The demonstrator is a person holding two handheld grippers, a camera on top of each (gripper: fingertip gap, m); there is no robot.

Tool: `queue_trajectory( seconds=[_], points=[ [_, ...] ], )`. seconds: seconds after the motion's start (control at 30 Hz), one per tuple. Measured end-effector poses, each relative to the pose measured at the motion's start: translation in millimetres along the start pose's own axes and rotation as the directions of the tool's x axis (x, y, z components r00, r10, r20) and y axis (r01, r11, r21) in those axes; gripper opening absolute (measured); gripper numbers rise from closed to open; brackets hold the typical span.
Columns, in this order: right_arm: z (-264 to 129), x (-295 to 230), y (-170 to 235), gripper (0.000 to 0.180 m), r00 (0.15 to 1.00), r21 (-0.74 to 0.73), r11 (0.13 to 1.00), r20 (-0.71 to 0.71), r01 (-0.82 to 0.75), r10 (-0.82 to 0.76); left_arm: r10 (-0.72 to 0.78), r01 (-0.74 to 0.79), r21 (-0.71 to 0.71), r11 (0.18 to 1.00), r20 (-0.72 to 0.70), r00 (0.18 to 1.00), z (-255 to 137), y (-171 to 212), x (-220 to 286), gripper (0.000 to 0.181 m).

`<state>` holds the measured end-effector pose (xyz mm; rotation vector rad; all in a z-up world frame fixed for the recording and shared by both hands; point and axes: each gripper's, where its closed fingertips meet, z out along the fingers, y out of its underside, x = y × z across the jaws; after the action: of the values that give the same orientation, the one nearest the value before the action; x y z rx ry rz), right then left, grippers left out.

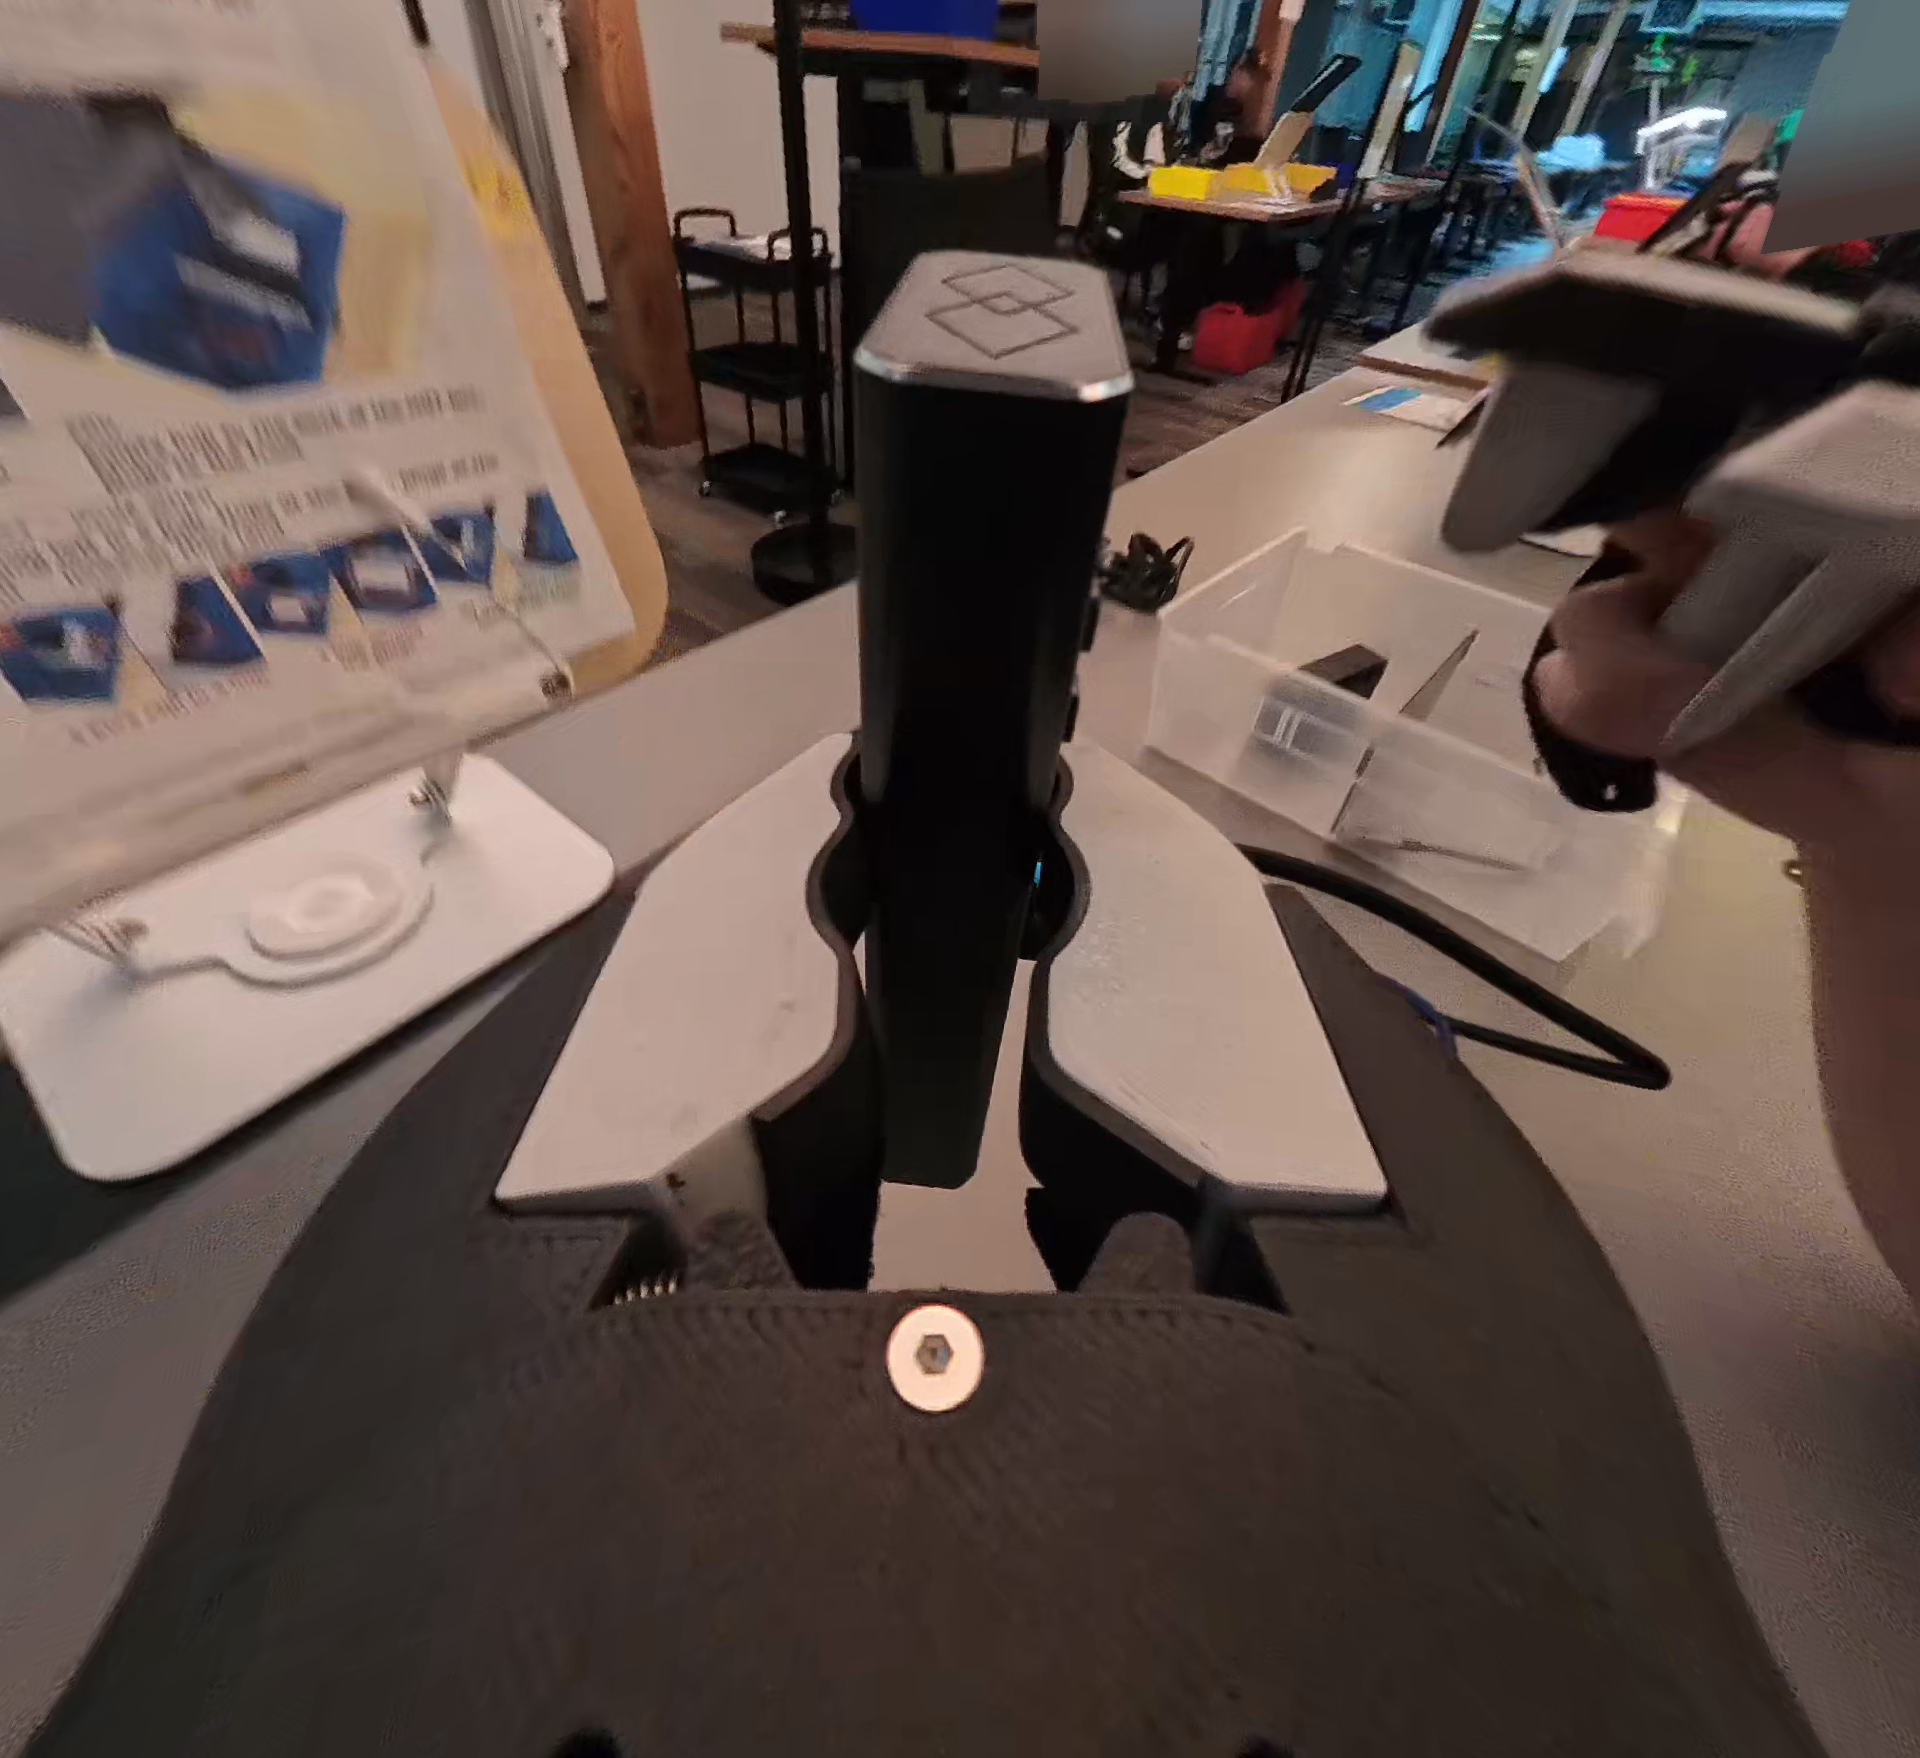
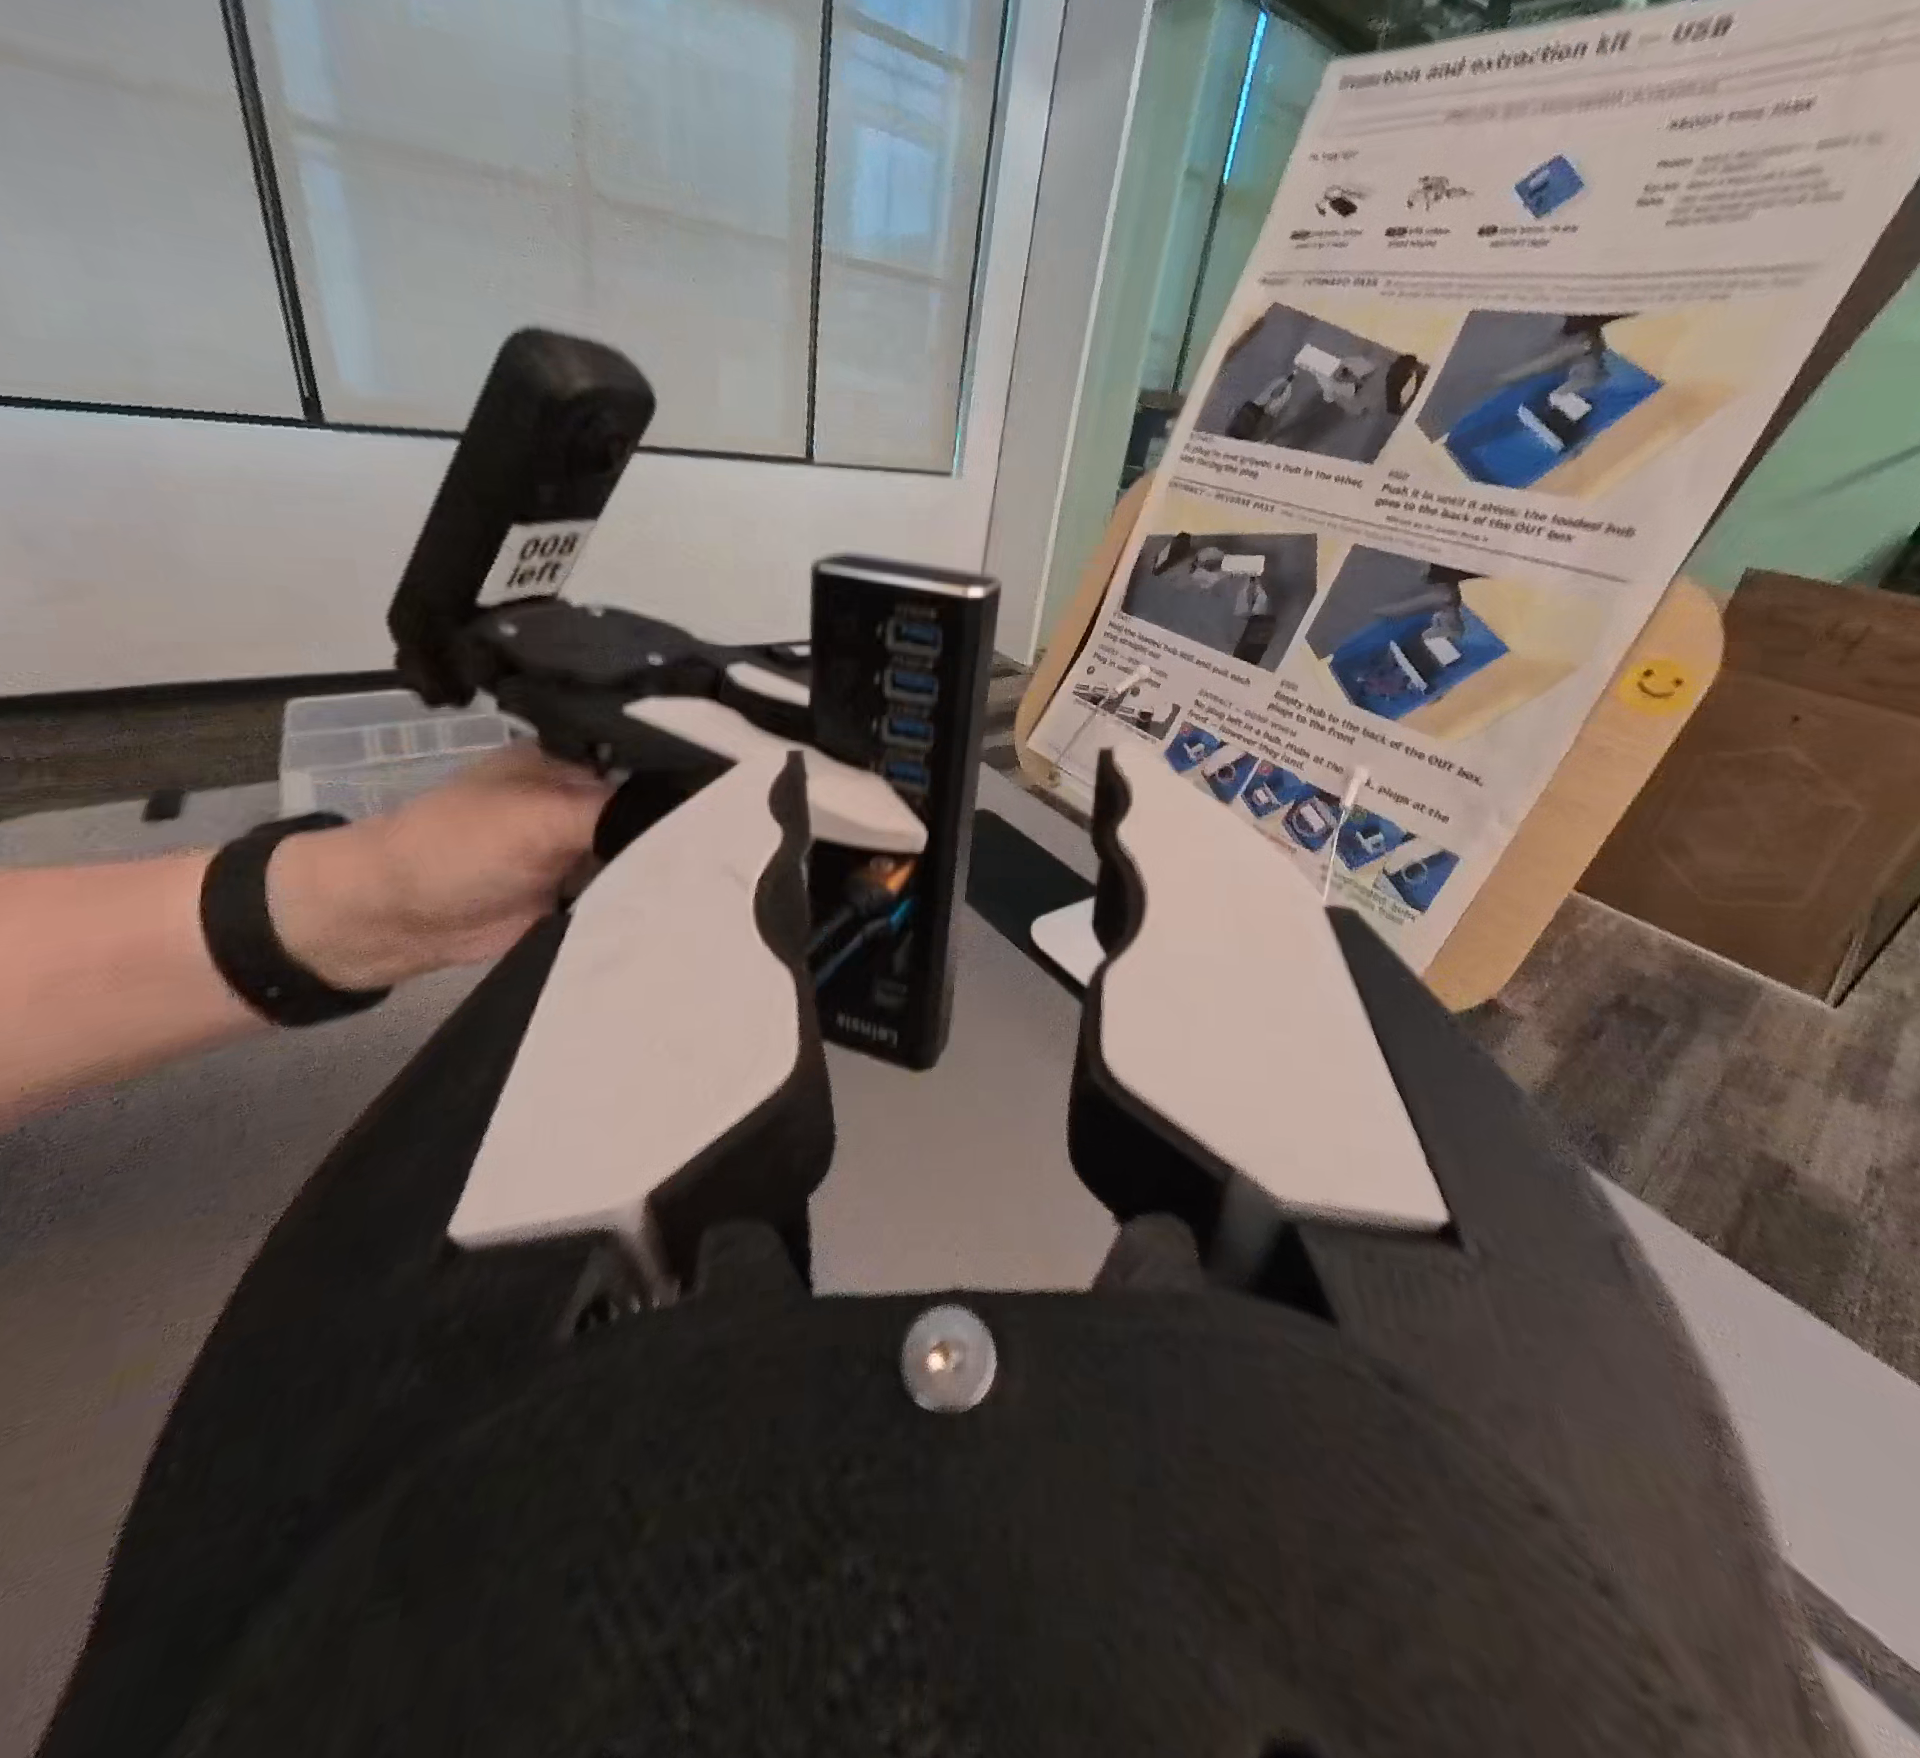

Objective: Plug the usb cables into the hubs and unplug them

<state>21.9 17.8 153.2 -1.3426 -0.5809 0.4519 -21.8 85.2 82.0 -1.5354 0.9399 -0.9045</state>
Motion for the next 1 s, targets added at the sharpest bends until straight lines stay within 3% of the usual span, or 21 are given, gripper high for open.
queue_trajectory(
  seconds=[0.1,0.2,0.27,0.4,0.53,0.6,0.77,0.87,1.0],
  points=[
    [21.5,4.1,28.6,0.059,1.000,-0.049,0.998,0.014,-0.026,0.026,-0.034,0.034,-0.037,0.999,0.003,0.999,20.0,49.1,-1.8,0.027],
    [49.5,-6.0,72.2,0.071,0.992,-0.205,0.975,0.077,-0.086,0.104,0.002,0.001,-0.073,0.997,0.042,0.999,30.0,82.5,-9.8,0.027],
    [62.8,-2.5,98.1,0.076,0.994,-0.295,0.951,0.033,-0.088,0.102,0.039,-0.034,-0.079,0.996,0.072,0.997,31.6,94.6,-14.9,0.027],
    [80.3,1.0,126.9,0.069,0.993,-0.351,0.929,-0.055,-0.115,0.102,0.102,-0.092,-0.130,0.987,0.076,0.992,34.7,115.5,-13.3,0.028],
    [83.1,-5.2,164.8,0.062,0.993,-0.520,0.846,-0.072,-0.115,0.091,0.073,-0.062,-0.142,0.988,0.073,0.995,34.3,136.2,-17.7,0.027],
    [84.6,-7.1,171.9,0.070,0.993,-0.536,0.837,-0.076,-0.113,0.085,0.052,-0.045,-0.101,0.994,0.060,0.997,32.5,138.2,-18.4,0.027],
    [92.7,-15.8,174.9,0.061,0.993,-0.525,0.843,-0.056,-0.119,0.106,0.029,-0.029,-0.097,0.995,-0.003,1.000,30.3,138.7,-19.7,0.028],
    [93.3,-17.5,175.1,0.061,0.993,-0.527,0.842,-0.053,-0.117,0.105,0.041,-0.042,-0.042,0.998,-0.016,0.999,23.3,121.8,-21.9,0.042],
    [90.5,-18.7,174.4,0.061,0.990,-0.536,0.834,-0.024,-0.133,0.142,0.049,-0.053,-0.071,0.996,-0.065,0.997,23.1,121.6,-19.3,0.037]
  ],
)
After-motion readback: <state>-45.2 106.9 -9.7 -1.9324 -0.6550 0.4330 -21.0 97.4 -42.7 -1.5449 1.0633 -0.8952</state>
